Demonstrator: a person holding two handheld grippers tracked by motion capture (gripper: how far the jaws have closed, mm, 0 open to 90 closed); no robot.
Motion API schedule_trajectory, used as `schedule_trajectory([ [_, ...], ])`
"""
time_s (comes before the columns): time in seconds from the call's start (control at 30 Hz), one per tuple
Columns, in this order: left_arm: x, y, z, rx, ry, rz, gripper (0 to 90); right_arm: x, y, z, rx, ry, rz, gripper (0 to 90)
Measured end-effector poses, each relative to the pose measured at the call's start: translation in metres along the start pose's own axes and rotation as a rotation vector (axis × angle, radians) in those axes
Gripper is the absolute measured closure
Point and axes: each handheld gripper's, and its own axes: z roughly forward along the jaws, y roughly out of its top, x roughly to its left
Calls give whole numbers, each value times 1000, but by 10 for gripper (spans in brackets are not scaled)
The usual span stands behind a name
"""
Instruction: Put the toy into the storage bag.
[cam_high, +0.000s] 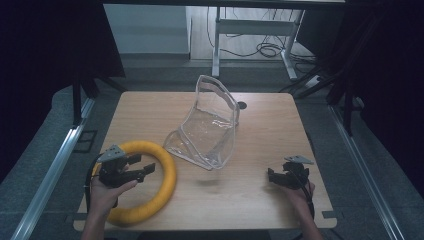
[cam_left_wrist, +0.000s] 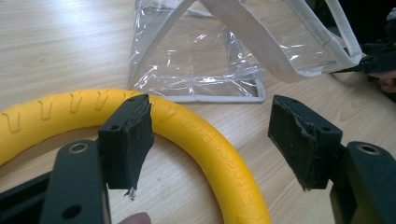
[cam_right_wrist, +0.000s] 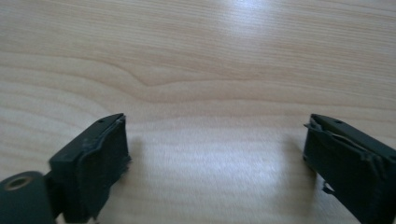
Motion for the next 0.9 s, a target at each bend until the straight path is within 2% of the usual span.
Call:
schedule_trajectory([
  [0.23, -3, 0, 1, 3, -4, -1, 334, -1, -2, -3, -4, 1, -2, 98],
  [0.33, -6, 3, 3, 20, 0, 15, 344, -1, -2, -3, -4, 2, -2, 98],
  [0.5, -13, 5, 1, 8, 6, 47, 367, -1, -2, -3, -5, 7, -2, 100],
  [0.6, -18, 2, -2, 29, -22, 84, 363, -1, -1, -2, -6, 6, -6, 104],
  [0.8, -12, 6, -8, 58, -61, 86, 358, -1, -1, -1, -8, 5, -7, 115],
  [0.87, -9, 8, -11, 80, -83, 93, 359, -2, -1, -2, -10, 5, -3, 122],
  [0.9, -9, 10, -13, 115, -102, 110, 357, -2, -1, -2, -11, 4, -3, 124],
])
